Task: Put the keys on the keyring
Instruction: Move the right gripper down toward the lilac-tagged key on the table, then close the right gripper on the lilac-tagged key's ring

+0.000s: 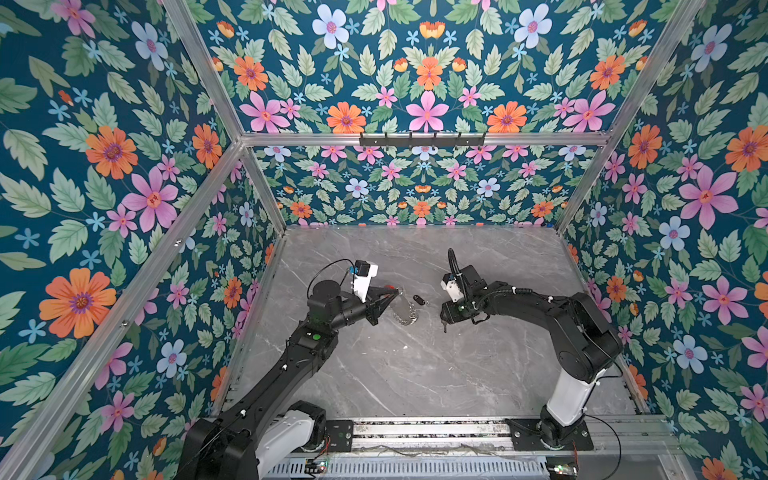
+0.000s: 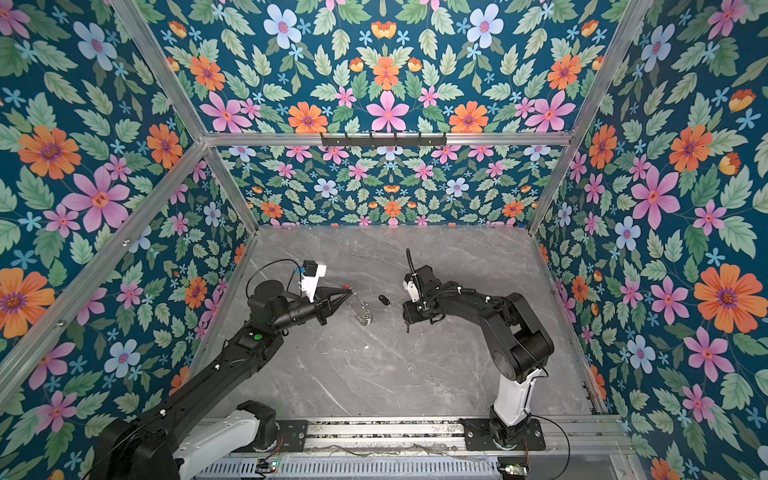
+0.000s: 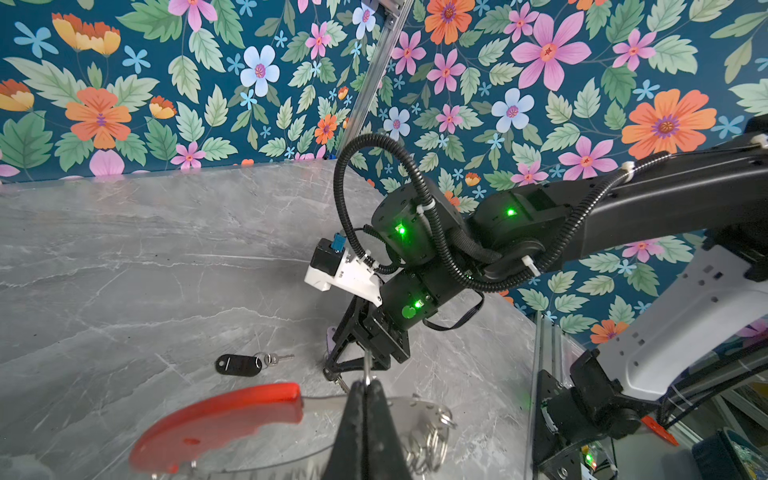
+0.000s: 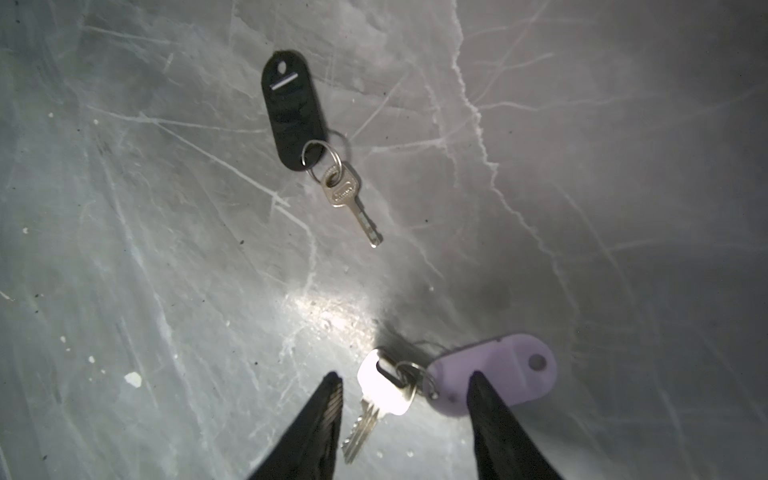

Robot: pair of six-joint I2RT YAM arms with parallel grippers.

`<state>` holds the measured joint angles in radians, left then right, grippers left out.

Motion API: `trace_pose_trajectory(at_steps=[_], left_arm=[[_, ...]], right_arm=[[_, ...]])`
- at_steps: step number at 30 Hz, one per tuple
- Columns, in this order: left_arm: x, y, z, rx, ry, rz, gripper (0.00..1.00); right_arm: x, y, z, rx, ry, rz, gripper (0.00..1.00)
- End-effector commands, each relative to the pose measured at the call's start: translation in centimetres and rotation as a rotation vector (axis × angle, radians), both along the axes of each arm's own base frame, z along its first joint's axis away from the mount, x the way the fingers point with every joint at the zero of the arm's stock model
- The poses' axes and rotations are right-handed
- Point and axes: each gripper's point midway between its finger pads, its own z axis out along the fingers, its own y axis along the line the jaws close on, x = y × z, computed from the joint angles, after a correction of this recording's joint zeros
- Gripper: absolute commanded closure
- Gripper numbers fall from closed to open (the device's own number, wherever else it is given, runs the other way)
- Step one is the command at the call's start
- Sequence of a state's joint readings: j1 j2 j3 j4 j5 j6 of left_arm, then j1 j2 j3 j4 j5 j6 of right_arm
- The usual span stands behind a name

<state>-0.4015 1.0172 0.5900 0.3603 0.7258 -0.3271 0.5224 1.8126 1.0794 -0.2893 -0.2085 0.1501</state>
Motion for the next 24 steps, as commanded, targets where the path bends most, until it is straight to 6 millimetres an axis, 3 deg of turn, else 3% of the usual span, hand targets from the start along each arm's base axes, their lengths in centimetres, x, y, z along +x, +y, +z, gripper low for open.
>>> trace_pose_trajectory(at_steps=[1, 5, 15, 24], left_arm=[[0.0, -0.2, 1.3, -0.026, -0.042, -0.01, 1.0], [0.0, -0.2, 1.6, -0.03, -0.046, -0.01, 1.0], [0.0, -0.2, 1.7, -0.035, -0.04, -0.013, 1.0], [0.0, -0.1, 1.6, -0.031, -0.039, -0.008, 1.0]], right_arm=[[0.0, 0.3, -0.3, -0.004, -0.006, 0.028, 0.5], [-0.1, 0.2, -0.6, -0.016, -0.006, 0.026, 0.55], [0.1, -0.5, -0.3, -0.042, -0.029, -0.024, 0.84], [0.6, -0.4, 1.0, -0.026, -0.061, -0.03, 0.94]])
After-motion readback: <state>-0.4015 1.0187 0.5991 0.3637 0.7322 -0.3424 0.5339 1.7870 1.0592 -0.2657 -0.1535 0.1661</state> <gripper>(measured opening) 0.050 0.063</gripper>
